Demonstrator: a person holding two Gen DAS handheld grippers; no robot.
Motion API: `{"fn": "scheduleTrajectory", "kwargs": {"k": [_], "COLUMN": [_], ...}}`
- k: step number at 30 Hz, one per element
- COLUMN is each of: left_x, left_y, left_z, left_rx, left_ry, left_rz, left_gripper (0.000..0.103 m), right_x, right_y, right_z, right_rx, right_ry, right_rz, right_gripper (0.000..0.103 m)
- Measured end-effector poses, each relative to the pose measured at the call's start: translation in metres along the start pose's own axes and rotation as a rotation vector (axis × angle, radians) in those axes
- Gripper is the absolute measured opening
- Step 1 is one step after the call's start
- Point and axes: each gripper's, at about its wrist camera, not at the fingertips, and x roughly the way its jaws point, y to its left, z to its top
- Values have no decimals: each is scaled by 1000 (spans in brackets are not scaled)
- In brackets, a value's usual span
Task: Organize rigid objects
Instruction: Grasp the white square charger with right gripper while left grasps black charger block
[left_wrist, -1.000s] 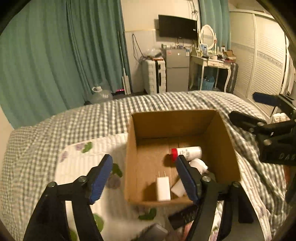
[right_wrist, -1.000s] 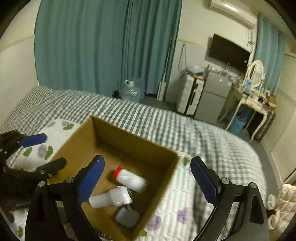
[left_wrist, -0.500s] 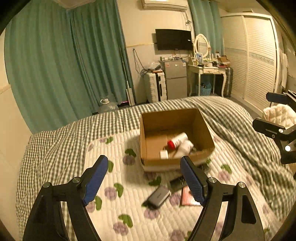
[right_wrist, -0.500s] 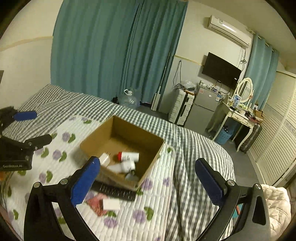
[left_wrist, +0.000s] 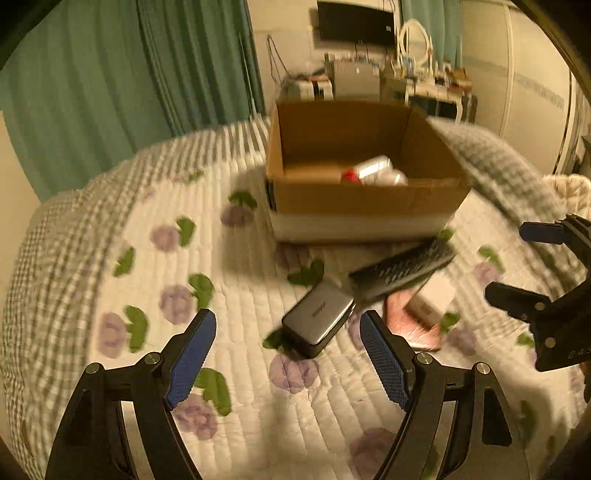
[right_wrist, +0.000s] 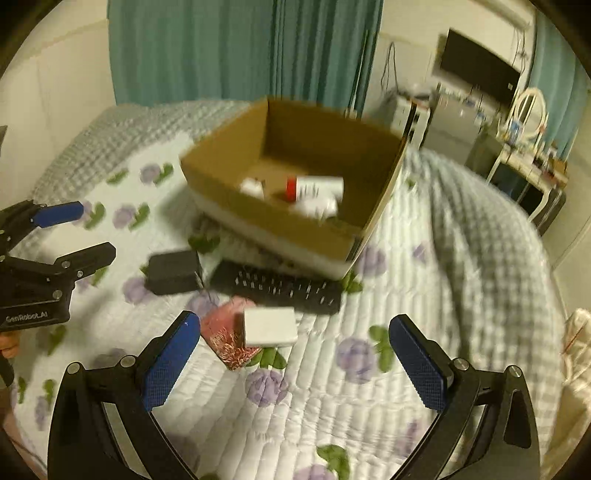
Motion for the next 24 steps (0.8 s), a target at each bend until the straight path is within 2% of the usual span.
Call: {"fn": "scheduleTrajectory", "kwargs": {"k": [3,8,11,13,14,17,24], "left_x": [28,62,79,88,92,103,110], "left_y": [3,5,1,-2,-3,-5,-17], "left_z": [-7,-7,-6,-8,-9,-9,-2], "left_rx": [-6,-3,22,40,44,49,113], "left_ry": [58,133,181,211,221,261,234], "left_rz": [-28,-26,-53,-62,-64,-64,-64], "left_gripper": [83,83,83,83,83,83,80], "right_x": [36,76,89,96,96,96,82], "right_y": [2,7,8,11,11,11,8], "right_z": [-6,-12,-13,-13,-13,-12,-12], "right_rx": [4,-4,0,-11,-11,-10,-16], "right_ry": [64,138,165,186,183,181,170], "right_rz": [44,87,102,82,92,90,64], "right_gripper": [102,91,80,60,57,57,56]}}
